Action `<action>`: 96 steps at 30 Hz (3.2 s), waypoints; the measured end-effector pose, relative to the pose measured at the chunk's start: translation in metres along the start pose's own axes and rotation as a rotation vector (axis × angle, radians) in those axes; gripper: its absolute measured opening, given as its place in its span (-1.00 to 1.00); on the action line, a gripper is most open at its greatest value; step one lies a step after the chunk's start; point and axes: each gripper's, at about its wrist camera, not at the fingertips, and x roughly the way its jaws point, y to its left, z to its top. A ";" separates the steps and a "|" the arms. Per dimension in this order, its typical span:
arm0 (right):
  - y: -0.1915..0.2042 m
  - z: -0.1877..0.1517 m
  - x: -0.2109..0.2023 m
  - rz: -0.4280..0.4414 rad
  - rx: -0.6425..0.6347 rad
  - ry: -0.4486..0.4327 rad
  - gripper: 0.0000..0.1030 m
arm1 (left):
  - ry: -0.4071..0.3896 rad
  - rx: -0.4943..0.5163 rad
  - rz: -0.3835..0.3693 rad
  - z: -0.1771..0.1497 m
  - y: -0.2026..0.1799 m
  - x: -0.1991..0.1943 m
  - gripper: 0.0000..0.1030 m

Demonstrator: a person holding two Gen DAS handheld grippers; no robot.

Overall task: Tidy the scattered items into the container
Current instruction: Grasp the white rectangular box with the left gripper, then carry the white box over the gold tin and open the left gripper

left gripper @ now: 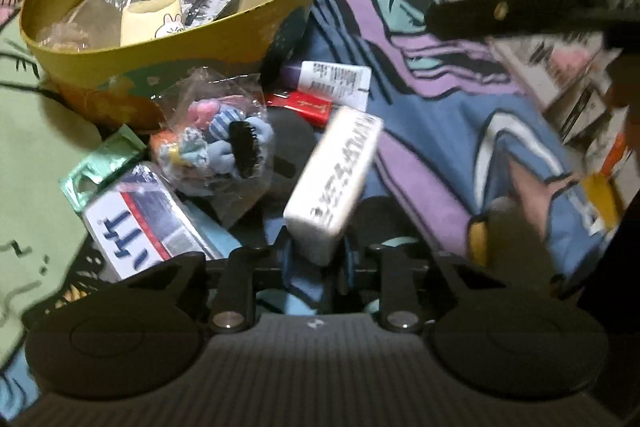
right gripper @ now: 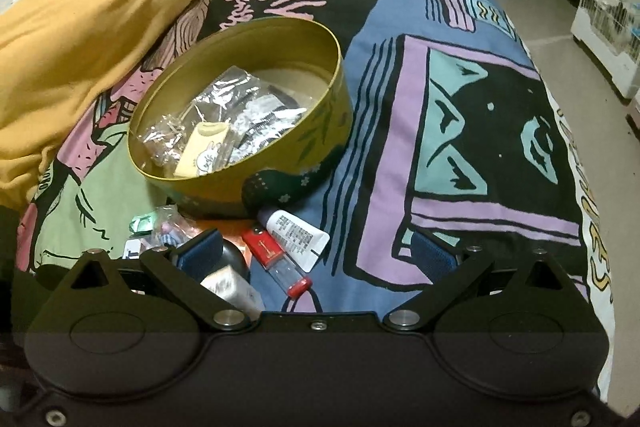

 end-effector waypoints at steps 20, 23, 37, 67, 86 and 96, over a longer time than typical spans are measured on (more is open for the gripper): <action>-0.003 -0.001 0.000 0.006 0.019 -0.006 0.95 | -0.146 -0.185 -0.071 -0.016 -0.002 -0.063 -0.51; -0.001 -0.002 0.000 0.008 0.013 -0.006 0.95 | -0.159 -0.186 -0.052 -0.020 -0.003 -0.069 -0.51; 0.003 -0.003 0.004 0.003 -0.003 0.011 0.95 | -0.220 -0.214 0.021 -0.018 0.005 -0.105 -0.51; 0.007 -0.004 0.011 0.015 -0.023 0.030 0.95 | -0.348 -0.195 0.101 0.013 0.006 -0.161 -0.51; 0.010 -0.003 0.014 0.031 -0.040 0.039 0.95 | -0.346 -0.195 0.118 0.033 0.012 -0.153 -0.50; 0.011 -0.003 0.018 0.038 -0.048 0.048 0.95 | -0.348 -0.191 0.126 0.050 0.015 -0.147 -0.50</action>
